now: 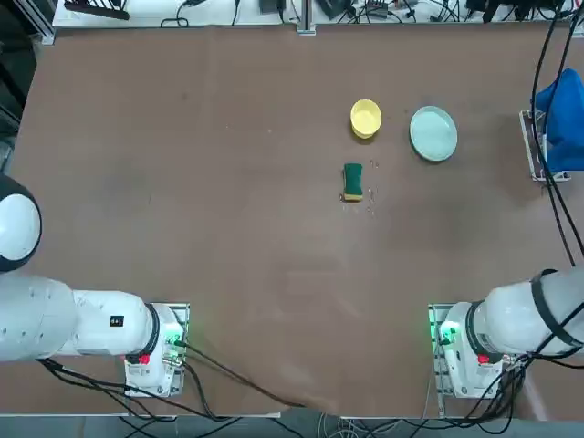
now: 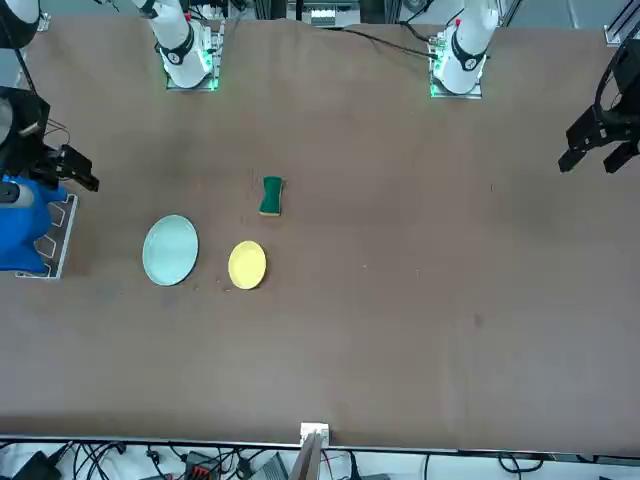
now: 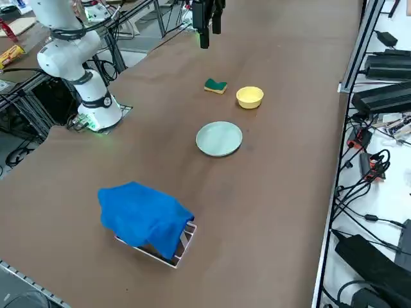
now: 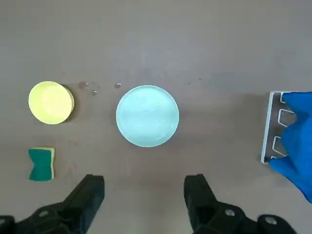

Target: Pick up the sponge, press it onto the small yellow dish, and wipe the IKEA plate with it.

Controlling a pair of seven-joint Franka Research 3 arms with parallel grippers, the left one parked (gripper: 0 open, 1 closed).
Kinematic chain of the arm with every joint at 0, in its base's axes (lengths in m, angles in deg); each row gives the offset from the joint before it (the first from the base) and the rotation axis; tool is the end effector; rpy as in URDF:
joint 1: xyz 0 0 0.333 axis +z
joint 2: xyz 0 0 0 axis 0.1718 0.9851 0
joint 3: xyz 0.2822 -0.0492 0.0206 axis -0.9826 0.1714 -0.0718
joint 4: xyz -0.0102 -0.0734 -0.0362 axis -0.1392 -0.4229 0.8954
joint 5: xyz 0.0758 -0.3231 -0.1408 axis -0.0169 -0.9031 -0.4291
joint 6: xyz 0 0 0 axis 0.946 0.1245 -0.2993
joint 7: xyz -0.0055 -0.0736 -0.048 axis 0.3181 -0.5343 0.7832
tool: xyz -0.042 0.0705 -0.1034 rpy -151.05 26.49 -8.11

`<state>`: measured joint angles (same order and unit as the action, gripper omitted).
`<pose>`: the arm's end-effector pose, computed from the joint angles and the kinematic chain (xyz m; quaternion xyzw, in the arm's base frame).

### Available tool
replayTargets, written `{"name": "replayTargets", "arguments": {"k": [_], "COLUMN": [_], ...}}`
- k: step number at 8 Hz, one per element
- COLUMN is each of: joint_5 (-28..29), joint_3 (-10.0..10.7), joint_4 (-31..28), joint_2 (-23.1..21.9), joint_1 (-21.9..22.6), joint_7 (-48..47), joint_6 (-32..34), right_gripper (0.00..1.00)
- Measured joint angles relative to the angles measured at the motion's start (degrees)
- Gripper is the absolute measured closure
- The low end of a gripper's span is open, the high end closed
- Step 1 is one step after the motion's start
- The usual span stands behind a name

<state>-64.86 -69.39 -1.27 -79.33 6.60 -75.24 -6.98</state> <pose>0.5491 0.0146 0.5454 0.9997 -0.0007 -0.0237 0.0107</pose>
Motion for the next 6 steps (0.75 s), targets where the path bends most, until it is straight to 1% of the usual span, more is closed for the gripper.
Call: {"name": "replayTargets", "arguments": {"k": [6], "joint_5": [0.67], "joint_3": [-0.06], "joint_4": [0.0], "joint_2": [0.0], "joint_1": [-0.82], "joint_7": [0.0], "joint_6": [1.04], "right_gripper": [0.0]}}
